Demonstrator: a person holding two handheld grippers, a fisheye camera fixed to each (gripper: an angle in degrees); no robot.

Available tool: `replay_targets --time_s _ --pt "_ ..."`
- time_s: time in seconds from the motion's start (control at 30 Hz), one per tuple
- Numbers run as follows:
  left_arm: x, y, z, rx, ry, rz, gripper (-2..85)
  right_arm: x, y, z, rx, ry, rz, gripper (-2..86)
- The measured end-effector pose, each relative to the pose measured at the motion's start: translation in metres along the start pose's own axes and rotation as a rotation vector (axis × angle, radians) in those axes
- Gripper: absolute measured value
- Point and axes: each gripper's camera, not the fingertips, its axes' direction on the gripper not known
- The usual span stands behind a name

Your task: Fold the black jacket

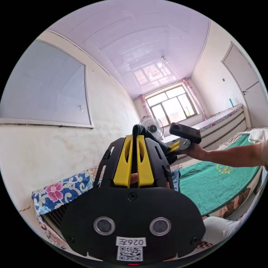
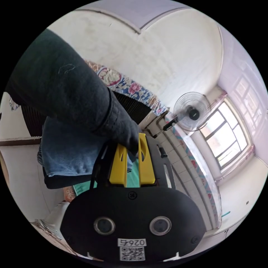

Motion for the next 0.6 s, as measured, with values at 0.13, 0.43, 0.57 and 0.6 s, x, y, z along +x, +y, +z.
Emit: replay_targets --time_s 0.13,0.43,0.57,0.6 --pt "-0.006 -0.019 -0.041 0.168 0.142 -0.103 -0.1 0.046 0.036 -0.073 0.139 0.12 0.02 1.9" --pt "0.043 -0.032 -0.059 0.306 0.478 -0.165 0.1 0.118 0.183 -0.21 0.125 0.434 -0.018 1.8" --pt "0.091 -0.028 -0.043 0.325 0.612 -0.14 0.1 0.139 0.256 -0.252 0.02 0.54 -0.009 1.7" --pt "0.098 -0.026 -0.039 0.323 0.635 -0.14 0.1 0.145 0.275 -0.26 -0.022 0.564 -0.005 1.7"
